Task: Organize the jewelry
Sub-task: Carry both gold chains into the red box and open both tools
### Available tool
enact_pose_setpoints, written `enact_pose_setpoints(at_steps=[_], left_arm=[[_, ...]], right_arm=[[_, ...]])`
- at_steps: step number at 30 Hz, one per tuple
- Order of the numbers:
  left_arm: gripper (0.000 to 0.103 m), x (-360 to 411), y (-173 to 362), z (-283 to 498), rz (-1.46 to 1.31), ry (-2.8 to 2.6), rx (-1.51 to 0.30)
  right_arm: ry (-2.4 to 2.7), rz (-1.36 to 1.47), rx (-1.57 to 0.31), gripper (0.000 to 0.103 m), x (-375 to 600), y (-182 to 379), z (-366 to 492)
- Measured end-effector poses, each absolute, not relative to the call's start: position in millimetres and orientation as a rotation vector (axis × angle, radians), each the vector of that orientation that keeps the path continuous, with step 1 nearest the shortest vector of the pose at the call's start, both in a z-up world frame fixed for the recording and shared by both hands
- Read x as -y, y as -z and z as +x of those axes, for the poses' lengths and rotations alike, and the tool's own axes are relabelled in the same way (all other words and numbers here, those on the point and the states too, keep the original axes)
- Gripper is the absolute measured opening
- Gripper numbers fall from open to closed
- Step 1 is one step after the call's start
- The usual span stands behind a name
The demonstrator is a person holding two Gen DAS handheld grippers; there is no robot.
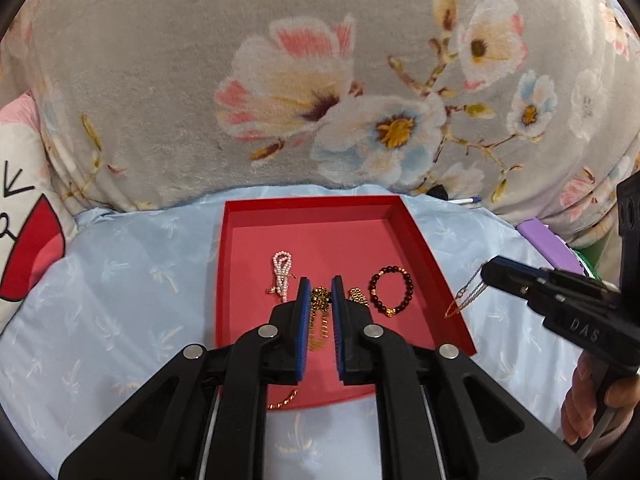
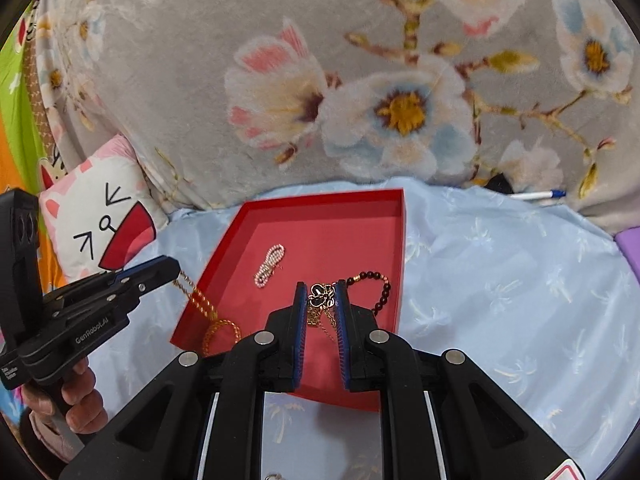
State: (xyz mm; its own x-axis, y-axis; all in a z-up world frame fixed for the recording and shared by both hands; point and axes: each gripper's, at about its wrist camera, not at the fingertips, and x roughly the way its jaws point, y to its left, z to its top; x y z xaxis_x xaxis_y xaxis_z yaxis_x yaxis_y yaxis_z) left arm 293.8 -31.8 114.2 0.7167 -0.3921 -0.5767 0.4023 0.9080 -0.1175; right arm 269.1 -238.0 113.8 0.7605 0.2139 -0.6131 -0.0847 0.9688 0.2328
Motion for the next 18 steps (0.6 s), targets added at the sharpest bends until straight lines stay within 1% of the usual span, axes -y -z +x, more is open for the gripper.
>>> enact_pose_setpoints(at_steps=[8, 18], left_arm=[[0.010, 37, -82, 324, 0.003, 0.403, -0.698], [0.010, 31, -60, 351, -0.028, 0.339, -0.742]], right_arm=[[-0.168, 0.201, -0.792, 0.013, 227, -67, 294], [-0.149, 0.190, -0.816, 0.014, 227, -48, 301]])
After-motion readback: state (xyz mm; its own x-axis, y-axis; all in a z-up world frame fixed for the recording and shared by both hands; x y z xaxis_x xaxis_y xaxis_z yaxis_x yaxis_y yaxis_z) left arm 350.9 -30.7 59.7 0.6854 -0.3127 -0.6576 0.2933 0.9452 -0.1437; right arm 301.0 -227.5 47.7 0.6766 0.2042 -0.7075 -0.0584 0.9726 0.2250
